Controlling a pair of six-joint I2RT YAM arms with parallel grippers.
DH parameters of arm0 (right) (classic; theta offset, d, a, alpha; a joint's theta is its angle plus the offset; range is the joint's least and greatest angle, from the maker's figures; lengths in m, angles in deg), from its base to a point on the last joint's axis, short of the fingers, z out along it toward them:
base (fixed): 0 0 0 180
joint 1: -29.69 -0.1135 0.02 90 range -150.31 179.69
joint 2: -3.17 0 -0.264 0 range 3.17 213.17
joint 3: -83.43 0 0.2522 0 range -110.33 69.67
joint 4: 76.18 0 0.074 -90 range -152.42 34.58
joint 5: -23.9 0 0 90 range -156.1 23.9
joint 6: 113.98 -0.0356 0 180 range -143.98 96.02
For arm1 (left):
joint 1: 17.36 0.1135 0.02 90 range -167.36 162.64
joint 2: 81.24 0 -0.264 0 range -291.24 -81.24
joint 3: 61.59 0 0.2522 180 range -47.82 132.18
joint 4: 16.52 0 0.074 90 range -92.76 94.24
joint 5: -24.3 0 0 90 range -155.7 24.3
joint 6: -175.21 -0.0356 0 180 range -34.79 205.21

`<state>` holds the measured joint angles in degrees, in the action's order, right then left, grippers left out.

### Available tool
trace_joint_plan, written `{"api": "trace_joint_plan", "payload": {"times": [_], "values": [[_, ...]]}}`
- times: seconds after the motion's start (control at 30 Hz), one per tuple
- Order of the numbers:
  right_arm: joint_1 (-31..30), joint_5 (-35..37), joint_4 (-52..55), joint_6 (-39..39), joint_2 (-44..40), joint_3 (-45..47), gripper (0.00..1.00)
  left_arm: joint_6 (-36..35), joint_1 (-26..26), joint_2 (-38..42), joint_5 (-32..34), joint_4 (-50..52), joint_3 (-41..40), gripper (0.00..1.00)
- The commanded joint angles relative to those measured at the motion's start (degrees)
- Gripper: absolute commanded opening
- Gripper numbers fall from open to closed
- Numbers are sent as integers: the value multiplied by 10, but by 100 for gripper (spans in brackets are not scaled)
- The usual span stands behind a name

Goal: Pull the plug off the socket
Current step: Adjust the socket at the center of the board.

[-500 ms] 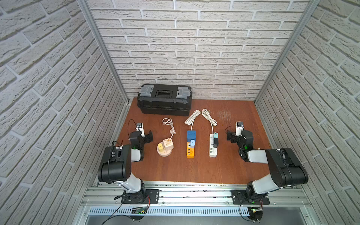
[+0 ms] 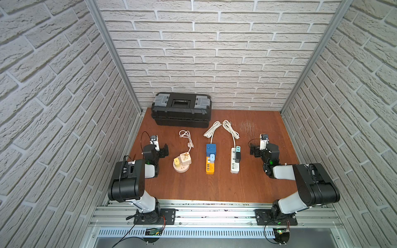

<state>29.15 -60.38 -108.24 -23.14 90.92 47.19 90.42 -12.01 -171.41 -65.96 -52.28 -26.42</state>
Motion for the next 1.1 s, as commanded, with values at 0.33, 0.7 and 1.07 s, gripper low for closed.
{"api": "trace_joint_plan", "payload": {"times": [0.33, 0.7, 1.07], "values": [[0, 1, -15, 0, -8, -5, 99, 6, -1, 5, 2, -19, 9, 98], [1, 0, -14, 0, -9, -5, 99, 6, 1, 8, -10, -7, 17, 98], [-50, 93, 455, -169, -231, -143, 99, -85, 37, 168, -129, 621, 260, 98]]}}
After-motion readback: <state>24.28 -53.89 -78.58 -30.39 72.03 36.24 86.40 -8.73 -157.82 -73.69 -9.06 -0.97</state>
